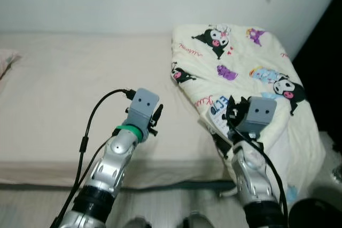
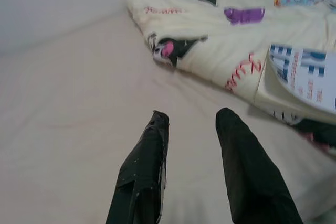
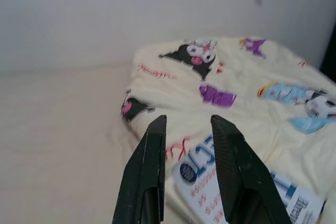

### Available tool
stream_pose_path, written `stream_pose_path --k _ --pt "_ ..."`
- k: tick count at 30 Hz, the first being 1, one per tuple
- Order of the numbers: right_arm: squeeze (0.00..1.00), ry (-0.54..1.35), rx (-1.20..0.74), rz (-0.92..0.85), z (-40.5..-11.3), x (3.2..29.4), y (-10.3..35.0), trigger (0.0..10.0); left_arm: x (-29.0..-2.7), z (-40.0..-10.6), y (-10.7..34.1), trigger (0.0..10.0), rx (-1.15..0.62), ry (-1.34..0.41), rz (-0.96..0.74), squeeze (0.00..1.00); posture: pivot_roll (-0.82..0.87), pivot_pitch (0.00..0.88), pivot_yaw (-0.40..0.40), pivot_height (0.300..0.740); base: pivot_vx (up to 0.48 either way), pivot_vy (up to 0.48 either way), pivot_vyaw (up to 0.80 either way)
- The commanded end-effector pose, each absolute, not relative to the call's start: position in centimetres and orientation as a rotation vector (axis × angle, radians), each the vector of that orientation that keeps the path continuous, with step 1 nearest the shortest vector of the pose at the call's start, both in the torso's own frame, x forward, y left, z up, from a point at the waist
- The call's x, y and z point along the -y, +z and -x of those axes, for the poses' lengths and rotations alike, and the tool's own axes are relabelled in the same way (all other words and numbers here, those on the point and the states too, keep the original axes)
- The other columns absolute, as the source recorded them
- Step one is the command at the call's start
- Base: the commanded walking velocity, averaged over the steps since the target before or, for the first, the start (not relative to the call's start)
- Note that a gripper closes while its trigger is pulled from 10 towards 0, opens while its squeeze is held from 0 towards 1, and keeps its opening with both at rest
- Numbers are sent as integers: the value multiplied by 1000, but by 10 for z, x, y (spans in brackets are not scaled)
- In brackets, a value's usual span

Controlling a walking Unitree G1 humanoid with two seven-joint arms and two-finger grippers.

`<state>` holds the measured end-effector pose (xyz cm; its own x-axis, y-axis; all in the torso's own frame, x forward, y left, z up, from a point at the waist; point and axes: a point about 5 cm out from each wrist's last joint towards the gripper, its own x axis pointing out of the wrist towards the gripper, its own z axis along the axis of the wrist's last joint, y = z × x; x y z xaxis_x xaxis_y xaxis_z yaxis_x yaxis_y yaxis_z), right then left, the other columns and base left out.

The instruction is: Clean up the room

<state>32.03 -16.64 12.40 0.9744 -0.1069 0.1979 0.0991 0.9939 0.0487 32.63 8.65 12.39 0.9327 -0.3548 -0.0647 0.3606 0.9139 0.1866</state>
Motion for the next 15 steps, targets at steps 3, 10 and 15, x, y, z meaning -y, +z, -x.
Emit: stream_pose_path --k 3,10,15 --pt "0 -123 179 -45 -319 172 118 10000 -90 -325 120 10000 -46 -365 -204 0 -74 57 85 607 0 0 0" --pt "0 -132 180 -47 -319 174 118 10000 -91 -326 121 10000 -45 -366 -208 0 -75 56 88 582 0 0 0" --pt "0 -152 175 -48 -318 181 117 10000 -94 -325 122 10000 -44 -361 -210 0 -80 99 100 567 0 0 0"
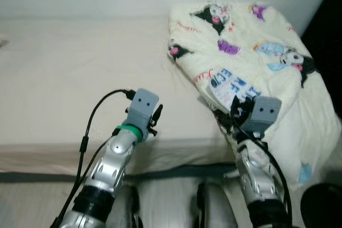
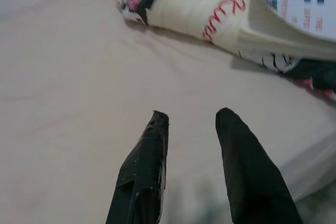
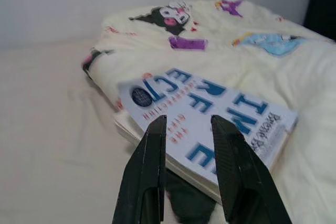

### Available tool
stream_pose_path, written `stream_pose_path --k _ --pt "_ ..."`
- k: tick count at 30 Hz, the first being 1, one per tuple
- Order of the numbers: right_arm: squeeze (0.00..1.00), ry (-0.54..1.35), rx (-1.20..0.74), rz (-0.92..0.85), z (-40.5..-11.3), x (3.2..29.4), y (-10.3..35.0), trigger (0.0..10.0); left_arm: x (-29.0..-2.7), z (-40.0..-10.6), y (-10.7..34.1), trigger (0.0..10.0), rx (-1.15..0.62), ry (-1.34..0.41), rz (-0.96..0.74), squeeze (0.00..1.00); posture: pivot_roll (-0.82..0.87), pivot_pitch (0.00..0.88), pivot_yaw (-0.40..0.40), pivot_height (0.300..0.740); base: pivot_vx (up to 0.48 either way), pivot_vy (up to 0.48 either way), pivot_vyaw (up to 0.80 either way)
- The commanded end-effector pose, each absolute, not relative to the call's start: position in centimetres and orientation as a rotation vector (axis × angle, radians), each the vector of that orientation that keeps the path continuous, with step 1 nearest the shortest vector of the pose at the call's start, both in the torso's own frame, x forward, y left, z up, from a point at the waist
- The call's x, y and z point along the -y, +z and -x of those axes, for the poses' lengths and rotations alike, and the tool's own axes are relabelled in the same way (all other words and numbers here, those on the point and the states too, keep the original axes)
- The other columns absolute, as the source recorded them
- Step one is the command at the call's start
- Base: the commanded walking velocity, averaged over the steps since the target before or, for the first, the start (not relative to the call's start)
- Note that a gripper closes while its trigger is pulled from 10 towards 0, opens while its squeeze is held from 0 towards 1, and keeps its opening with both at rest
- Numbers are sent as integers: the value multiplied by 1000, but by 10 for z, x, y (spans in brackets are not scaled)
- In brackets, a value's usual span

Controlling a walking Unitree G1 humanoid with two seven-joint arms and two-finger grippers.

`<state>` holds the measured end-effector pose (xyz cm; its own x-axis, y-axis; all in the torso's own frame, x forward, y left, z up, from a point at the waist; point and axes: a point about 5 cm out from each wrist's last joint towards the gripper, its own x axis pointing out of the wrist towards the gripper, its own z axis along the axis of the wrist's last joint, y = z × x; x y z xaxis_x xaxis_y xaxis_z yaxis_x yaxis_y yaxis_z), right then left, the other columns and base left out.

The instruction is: Clean up the room

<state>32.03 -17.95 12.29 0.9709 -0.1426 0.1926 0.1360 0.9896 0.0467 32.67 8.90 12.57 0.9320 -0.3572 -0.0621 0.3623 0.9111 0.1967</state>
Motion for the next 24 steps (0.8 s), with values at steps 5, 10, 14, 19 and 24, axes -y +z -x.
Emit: stream_pose_path --k 5,10,14,19,24 --pt "0 -191 144 -69 -318 196 112 10000 -102 -326 123 10000 -47 -336 -223 0 -82 134 105 542 0 0 0" --pt "0 -216 106 -143 -323 209 108 10000 -106 -328 126 10000 -40 -316 -225 0 -75 157 102 528 0 0 0" --pt "0 -213 66 -457 -342 220 113 10000 -119 -333 135 10000 -21 -261 -230 0 -49 191 78 528 0 0 0" --pt "0 -224 50 -604 -344 222 109 10000 -125 -334 139 10000 -10 -234 -234 0 -34 203 65 528 0 0 0" --pt "1000 -143 21 -689 -346 217 102 10000 -140 -336 155 10000 37 -158 -226 0 -8 211 16 528 0 0 0"
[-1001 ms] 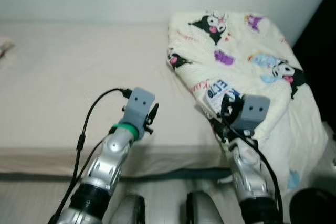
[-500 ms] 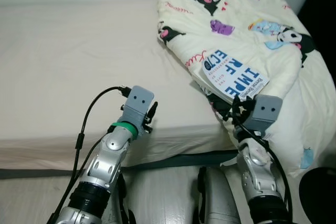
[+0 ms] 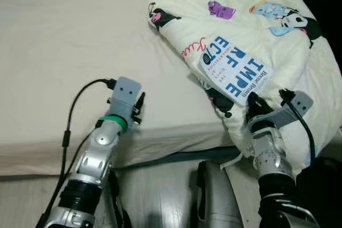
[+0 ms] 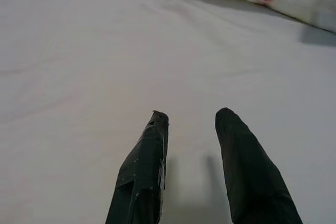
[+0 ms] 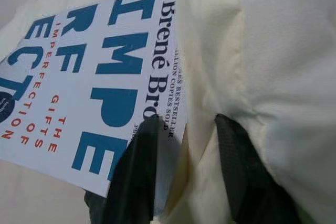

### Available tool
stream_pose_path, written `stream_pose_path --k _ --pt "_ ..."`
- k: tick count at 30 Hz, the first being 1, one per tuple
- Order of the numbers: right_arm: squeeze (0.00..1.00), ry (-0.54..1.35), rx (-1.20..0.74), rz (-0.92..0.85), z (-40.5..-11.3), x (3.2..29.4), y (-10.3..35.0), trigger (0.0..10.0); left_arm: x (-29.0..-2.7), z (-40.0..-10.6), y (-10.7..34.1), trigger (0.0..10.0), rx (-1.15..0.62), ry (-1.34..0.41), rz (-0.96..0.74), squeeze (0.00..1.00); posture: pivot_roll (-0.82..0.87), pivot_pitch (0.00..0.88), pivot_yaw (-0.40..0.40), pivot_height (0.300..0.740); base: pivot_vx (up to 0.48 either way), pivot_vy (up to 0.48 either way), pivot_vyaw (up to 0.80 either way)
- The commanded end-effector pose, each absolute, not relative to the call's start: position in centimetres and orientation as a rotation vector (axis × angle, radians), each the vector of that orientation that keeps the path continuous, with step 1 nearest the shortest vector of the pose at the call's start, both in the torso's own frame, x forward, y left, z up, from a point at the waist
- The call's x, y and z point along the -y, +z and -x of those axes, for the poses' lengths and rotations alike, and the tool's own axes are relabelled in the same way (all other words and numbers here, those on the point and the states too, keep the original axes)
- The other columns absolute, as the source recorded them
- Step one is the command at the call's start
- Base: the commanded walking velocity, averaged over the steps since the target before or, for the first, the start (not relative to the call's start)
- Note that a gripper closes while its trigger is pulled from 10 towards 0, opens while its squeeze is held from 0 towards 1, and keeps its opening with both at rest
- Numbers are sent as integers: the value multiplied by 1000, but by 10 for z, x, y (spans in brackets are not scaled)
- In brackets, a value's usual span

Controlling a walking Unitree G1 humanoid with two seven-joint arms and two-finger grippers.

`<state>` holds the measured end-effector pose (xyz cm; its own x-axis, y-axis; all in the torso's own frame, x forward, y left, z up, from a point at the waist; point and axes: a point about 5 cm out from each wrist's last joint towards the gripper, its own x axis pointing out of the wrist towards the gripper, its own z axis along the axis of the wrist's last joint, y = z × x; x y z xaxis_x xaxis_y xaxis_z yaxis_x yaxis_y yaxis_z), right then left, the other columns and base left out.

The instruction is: Clean up the room

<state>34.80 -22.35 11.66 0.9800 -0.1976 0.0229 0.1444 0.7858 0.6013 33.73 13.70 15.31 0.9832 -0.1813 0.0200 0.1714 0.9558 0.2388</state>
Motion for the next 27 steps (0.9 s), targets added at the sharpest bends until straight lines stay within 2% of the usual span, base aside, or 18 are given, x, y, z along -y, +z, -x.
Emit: stream_pose_path --k 1,13,14,16,17,23,27 --pt "1000 -116 18 -700 -347 216 101 10000 -141 -336 157 10000 42 -147 -222 0 -8 211 16 528 0 0 0" --pt "1000 175 -45 -723 -351 182 105 10000 -143 -324 151 10000 32 -108 -194 0 1 210 -25 528 0 0 0" --pt "149 214 -43 -725 -349 177 105 10000 -141 -324 151 10000 32 -112 -193 0 -1 206 -26 528 0 0 0" --pt "149 241 -40 -727 -348 174 105 10000 -140 -324 151 10000 32 -114 -192 0 -1 206 -26 528 0 0 0" --pt "0 284 -24 -733 -346 171 108 10000 -140 -325 152 10000 33 -116 -190 0 -3 203 -29 528 0 0 0" --pt "0 447 74 -781 -334 162 126 10000 -138 -325 153 10000 31 -116 -183 0 -16 190 -27 528 0 0 0" --pt "0 416 90 -821 -329 164 123 10000 -135 -324 151 10000 25 -128 -179 0 -25 187 -21 528 0 0 0"
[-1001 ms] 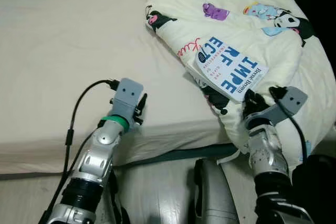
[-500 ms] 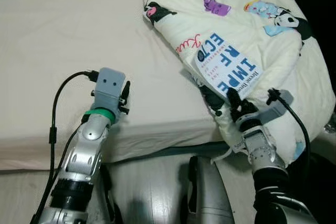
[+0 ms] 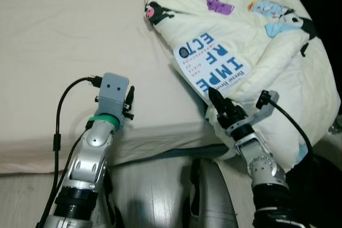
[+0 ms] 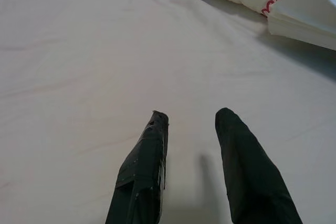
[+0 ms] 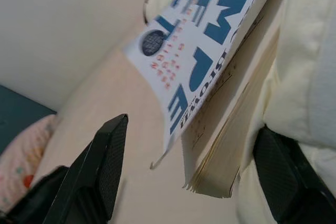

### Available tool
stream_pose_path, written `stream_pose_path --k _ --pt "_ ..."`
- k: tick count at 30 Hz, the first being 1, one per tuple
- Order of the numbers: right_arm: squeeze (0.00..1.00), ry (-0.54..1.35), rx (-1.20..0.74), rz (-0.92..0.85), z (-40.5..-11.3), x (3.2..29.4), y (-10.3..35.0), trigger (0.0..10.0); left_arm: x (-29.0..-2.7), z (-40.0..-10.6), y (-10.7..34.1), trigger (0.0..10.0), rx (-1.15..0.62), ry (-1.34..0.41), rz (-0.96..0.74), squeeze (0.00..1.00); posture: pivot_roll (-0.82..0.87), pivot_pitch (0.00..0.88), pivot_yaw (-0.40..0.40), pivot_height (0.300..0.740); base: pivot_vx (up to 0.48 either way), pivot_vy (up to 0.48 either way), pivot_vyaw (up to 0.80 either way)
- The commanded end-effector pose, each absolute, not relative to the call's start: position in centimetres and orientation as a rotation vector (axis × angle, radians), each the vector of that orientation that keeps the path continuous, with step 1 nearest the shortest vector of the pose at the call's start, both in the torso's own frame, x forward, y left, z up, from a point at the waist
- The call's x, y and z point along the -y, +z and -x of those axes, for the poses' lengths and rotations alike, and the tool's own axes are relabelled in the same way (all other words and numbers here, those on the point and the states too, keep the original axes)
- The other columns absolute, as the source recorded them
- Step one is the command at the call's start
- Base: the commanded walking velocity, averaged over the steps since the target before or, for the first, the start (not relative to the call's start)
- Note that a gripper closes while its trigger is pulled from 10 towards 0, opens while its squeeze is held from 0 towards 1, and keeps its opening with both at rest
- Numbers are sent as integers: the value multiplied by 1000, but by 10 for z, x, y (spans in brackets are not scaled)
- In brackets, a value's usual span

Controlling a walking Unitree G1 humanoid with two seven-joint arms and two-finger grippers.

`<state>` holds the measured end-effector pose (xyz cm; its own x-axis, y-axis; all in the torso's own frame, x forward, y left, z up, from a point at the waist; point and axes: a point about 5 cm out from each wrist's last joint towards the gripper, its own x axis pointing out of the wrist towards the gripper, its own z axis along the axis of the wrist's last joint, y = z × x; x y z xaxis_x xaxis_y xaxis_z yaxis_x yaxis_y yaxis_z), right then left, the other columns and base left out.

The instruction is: Clean up the room

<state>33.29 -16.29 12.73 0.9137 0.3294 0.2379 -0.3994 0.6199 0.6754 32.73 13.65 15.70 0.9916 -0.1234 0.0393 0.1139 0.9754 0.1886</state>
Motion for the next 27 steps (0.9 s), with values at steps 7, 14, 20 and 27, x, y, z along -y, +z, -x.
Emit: stream_pose_path --k 7,14,20,27 --pt "0 314 136 -923 -327 178 118 10000 -127 -324 150 10000 22 -158 -176 0 -32 176 -4 528 0 0 0" --pt "0 209 -158 -624 -325 180 81 10000 -128 -325 152 10000 25 -167 -186 0 -24 166 2 528 0 0 0" --pt "0 312 -155 -462 -292 184 86 10000 -132 -324 151 10000 21 -169 -196 0 -43 168 6 528 0 0 0" --pt "0 97 76 -445 -257 222 118 10000 -125 -325 148 10000 10 -215 -199 0 -87 160 37 528 0 0 0"
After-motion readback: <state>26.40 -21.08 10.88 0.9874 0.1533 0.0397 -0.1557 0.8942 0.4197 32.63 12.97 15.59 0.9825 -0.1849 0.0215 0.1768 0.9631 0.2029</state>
